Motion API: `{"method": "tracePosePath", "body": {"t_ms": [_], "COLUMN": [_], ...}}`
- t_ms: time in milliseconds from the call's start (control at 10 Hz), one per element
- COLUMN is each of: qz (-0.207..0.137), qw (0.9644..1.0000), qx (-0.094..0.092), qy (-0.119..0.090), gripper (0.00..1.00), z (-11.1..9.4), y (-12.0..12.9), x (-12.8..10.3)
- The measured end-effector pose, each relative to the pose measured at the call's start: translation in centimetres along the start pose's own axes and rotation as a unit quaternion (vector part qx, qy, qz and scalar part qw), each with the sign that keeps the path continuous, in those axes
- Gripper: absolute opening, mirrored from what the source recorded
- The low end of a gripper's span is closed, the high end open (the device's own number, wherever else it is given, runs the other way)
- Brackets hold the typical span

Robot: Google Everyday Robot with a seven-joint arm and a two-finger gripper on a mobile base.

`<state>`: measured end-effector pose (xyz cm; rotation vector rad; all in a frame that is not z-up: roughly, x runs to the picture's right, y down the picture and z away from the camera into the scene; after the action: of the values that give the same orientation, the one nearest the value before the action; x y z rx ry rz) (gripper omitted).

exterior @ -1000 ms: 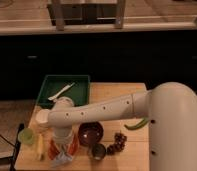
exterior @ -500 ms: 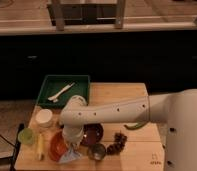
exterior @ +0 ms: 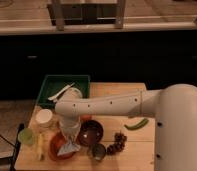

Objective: Wipe red bowl with towel

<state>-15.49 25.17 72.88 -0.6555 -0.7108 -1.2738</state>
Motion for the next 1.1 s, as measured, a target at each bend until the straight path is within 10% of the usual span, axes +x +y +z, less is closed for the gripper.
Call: {"method": "tracePosePath", "body": {"t_ms": [500,1100], "qz": [-0.071,-0.086], "qw": [0.9973,0.9961], "qx": [-0.015,-0.007], "qy": [-0.007,-0.019], "gripper": [0.02,0.02], "z": [1.0,2.0], "y": [-5.5,-0.6], "x": [-2.6,-6.6]}}
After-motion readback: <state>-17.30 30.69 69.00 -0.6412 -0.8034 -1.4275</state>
